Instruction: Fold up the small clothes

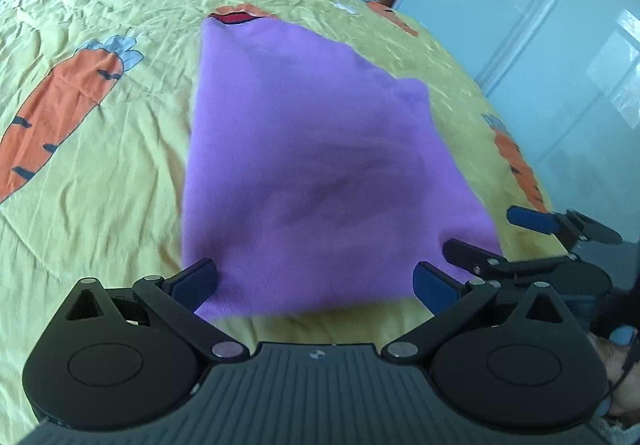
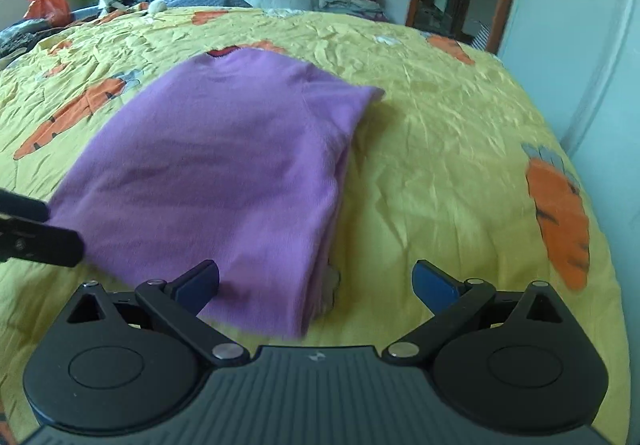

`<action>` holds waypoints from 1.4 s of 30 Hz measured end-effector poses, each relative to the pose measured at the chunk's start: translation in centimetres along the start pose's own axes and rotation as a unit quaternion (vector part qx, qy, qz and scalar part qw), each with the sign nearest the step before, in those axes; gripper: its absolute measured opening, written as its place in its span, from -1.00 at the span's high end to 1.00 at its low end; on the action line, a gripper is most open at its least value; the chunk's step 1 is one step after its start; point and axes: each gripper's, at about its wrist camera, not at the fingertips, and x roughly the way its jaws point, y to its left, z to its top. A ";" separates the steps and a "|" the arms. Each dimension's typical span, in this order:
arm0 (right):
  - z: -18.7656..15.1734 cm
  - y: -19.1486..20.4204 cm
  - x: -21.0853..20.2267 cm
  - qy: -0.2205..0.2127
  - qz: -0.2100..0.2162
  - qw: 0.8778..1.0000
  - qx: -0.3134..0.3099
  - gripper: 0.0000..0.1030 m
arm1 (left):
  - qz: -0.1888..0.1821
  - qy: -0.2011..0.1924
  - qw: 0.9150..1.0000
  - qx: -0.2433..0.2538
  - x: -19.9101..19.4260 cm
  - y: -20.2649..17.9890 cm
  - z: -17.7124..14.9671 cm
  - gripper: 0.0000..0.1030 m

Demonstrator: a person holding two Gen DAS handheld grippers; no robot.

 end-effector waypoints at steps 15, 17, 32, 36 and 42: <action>-6.6 3.9 -2.5 -0.004 -0.043 0.995 0.091 -1.00 | 0.141 -0.055 0.988 0.019 -1.9 -3.3 -9.5 -1.00; -7.0 4.0 -2.6 -0.017 -0.046 0.995 0.092 -1.00 | 0.159 -0.065 0.985 0.007 -1.5 -3.6 -9.5 -1.00; -6.7 3.4 -2.3 -0.023 -0.055 0.993 0.099 -1.00 | 0.186 -0.083 0.978 0.038 0.2 -3.4 -8.4 -1.00; -6.6 3.2 -2.2 -0.020 -0.049 0.994 0.094 -1.00 | 0.188 -0.086 0.978 0.038 0.2 -3.5 -8.5 -1.00; -6.4 3.0 -2.1 -0.015 -0.044 0.995 0.090 -1.00 | 0.189 -0.087 0.977 0.038 0.2 -3.5 -8.5 -1.00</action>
